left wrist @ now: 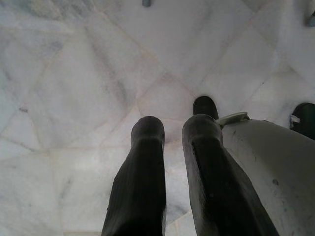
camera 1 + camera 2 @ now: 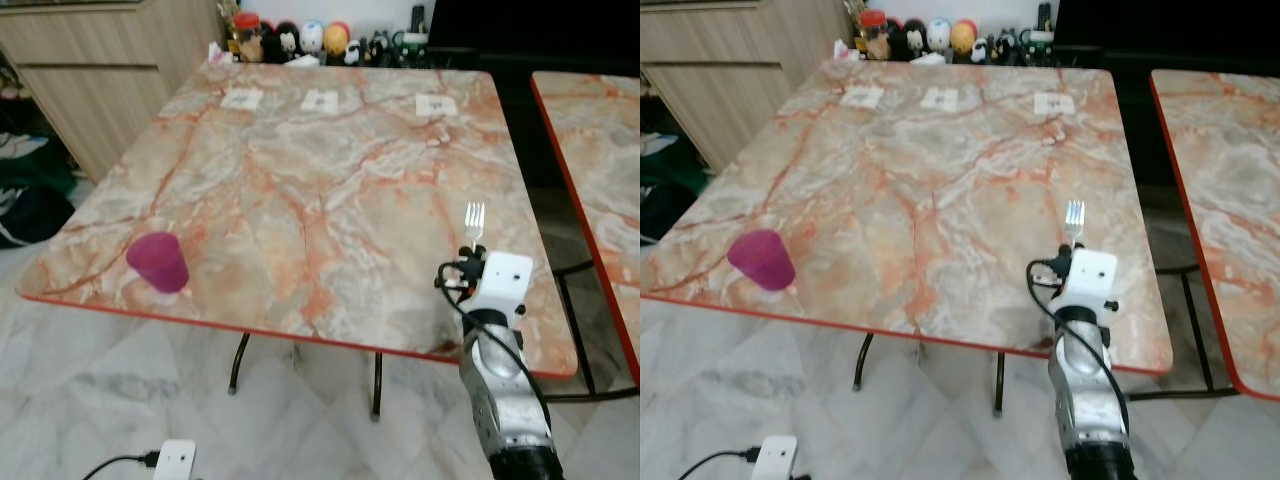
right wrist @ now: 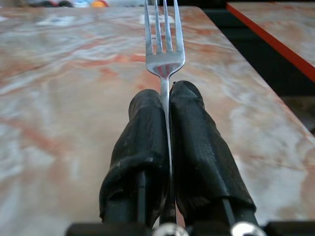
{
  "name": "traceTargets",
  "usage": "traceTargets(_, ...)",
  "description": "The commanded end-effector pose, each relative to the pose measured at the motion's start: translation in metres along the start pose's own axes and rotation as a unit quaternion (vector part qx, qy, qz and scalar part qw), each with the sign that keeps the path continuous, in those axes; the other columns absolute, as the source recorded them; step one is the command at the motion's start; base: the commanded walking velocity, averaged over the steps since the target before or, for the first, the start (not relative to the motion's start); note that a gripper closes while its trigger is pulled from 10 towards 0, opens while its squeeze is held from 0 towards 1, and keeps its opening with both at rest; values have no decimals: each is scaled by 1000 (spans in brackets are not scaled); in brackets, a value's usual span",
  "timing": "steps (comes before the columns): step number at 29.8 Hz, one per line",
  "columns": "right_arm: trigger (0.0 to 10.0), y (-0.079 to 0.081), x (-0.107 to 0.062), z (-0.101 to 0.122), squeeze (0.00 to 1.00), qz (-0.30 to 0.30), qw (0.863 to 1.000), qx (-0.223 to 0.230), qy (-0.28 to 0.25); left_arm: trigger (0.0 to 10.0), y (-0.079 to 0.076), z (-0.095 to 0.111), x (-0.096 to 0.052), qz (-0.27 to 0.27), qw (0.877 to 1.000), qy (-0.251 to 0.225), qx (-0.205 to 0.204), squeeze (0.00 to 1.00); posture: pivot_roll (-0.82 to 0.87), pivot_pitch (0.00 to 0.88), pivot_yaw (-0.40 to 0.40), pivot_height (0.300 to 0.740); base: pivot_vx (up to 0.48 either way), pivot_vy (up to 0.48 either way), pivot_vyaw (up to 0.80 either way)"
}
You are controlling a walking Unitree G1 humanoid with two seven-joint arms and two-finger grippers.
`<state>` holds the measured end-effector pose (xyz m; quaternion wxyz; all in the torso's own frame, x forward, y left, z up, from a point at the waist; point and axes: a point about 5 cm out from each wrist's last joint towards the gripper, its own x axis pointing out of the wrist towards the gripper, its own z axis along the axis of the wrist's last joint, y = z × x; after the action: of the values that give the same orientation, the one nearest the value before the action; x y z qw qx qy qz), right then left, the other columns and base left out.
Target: Setting the table
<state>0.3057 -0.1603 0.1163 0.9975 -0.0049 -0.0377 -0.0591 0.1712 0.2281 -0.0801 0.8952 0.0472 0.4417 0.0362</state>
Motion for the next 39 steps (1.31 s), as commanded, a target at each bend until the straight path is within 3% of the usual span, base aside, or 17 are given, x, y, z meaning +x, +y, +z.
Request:
traceTargets(1,10000,4,-2,9,0,4,999,-16,-28,10000,5,-8,-2,5,1000,16,14,0,-77,108,35,740,0,0,0)
traceTargets(5,10000,0,-3,19,0,-29,998,21,-47,10000,5,-8,-2,7,1000,13,16,0,-75,106,32,740,0,-256,0)
traceTargets(11,10000,-8,-3,21,0,-52,997,38,-43,10000,3,-8,-2,6,1000,14,16,0,-78,104,26,740,0,-383,-267)
traceTargets(14,10000,-8,-4,21,0,-47,998,29,-41,10000,3,-8,-2,7,1000,14,15,0,-79,103,25,740,0,-386,-800)
traceTargets(34,10000,-6,-1,28,0,-43,997,26,-66,10000,3,-8,-2,5,1000,14,24,0,-85,57,32,740,0,-380,0)
traceTargets(39,10000,-12,1,31,0,-52,996,20,-75,10000,3,-8,-2,4,1000,14,27,0,-89,46,35,740,0,-375,0)
